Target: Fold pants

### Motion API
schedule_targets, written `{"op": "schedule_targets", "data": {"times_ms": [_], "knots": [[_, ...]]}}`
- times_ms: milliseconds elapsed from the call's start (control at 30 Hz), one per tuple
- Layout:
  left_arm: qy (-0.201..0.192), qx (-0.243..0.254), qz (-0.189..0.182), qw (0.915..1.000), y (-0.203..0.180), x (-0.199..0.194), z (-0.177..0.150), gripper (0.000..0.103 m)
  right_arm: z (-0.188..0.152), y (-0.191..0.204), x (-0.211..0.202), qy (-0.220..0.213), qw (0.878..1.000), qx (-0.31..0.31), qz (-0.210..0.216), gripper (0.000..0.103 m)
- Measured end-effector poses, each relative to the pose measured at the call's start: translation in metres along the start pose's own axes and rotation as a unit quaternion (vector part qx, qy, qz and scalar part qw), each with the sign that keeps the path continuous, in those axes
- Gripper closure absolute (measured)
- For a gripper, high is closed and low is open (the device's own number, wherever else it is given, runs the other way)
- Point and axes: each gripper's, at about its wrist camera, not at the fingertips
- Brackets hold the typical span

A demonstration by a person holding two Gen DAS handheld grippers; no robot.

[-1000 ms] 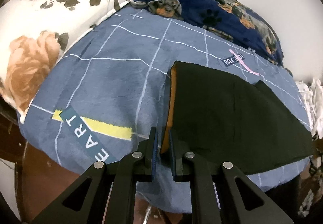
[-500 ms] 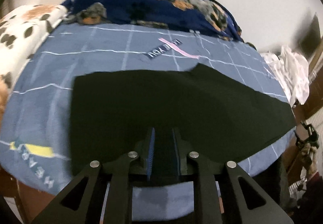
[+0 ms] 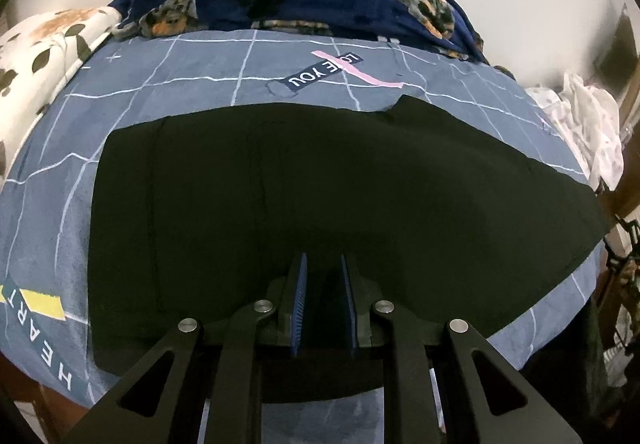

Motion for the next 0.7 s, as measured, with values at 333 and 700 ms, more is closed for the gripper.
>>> {"op": "schedule_targets", "data": {"times_ms": [333, 700], "knots": [[0.005, -0.011, -0.007, 0.9999, 0.004, 0.002, 0.001, 0.082, -0.017, 0.016, 0.025, 0.079, 0.996, -0.032, 0.038, 0.042], [0.001, -0.010, -0.003, 0.9999, 0.001, 0.002, 0.000, 0.080, -0.017, 0.029, 0.053, 0.104, 0.991, -0.074, -0.040, 0.095]]}}
Point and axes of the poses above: each gripper's, at about its wrist camera, not at the fingertips, and x roughly the way its jaws point, y to its left, z to its top, and after that the axes turned 3 degrees about -x, right-handed
